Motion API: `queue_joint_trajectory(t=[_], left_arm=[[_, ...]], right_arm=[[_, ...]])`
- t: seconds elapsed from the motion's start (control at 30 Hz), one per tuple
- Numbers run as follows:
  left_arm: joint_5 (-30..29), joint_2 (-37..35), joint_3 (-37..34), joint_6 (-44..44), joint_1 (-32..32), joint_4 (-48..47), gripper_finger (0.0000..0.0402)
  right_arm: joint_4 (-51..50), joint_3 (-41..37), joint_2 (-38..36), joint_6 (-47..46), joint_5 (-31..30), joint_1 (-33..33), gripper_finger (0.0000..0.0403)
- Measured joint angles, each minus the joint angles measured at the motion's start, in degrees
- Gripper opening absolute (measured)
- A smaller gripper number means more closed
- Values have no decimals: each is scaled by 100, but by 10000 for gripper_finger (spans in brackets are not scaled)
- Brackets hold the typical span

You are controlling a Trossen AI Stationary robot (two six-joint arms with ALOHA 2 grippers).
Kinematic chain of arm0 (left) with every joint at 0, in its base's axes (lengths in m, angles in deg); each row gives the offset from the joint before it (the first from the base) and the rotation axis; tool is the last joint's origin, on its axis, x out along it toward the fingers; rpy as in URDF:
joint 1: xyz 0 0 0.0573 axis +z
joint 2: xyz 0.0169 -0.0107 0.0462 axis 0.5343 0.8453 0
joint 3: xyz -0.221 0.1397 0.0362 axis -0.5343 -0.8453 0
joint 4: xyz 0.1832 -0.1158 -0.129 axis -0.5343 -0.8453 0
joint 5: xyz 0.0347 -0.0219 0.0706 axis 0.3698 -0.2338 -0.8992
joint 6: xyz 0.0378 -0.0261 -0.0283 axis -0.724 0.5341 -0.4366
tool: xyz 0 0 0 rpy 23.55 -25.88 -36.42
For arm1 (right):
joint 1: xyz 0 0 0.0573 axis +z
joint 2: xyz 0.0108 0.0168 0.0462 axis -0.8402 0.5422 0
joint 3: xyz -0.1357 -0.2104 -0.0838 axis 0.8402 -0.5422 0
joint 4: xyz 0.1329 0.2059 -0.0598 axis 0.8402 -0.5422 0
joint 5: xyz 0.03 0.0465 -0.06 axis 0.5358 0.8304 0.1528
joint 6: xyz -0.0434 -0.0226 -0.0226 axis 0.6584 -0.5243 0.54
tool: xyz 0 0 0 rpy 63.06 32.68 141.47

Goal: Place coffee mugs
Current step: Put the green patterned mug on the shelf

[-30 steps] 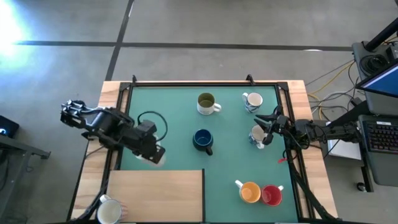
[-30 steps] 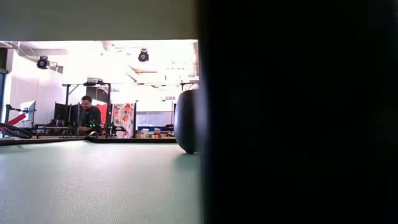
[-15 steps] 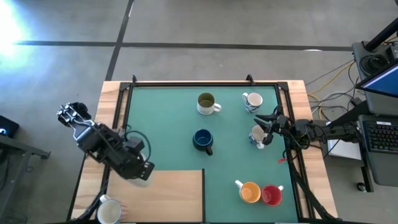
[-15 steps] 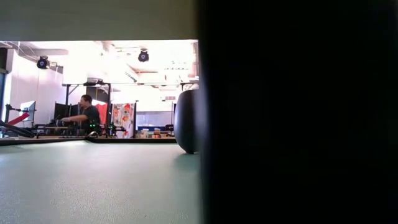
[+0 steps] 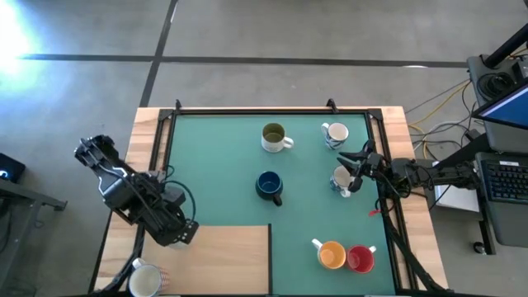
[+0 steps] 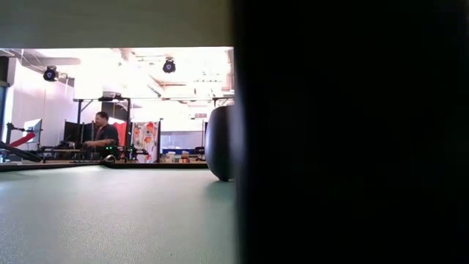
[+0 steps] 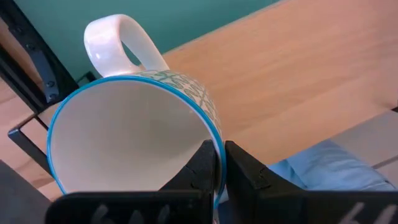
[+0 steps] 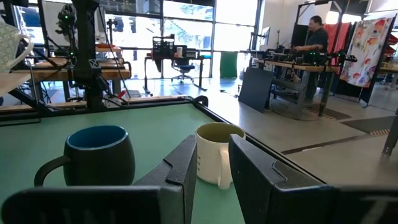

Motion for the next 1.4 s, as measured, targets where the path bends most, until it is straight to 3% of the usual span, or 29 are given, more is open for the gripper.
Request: queue_joint_trajectory(t=[0.47,1.4], left_arm=[[400,-544,-319,0,-146,4,4],[686,-586,-906,338,-417,38,9]], right_arm=[[0,-1,0,0,0,0,82],[1,-1,-1,-1,-1,0,82]])
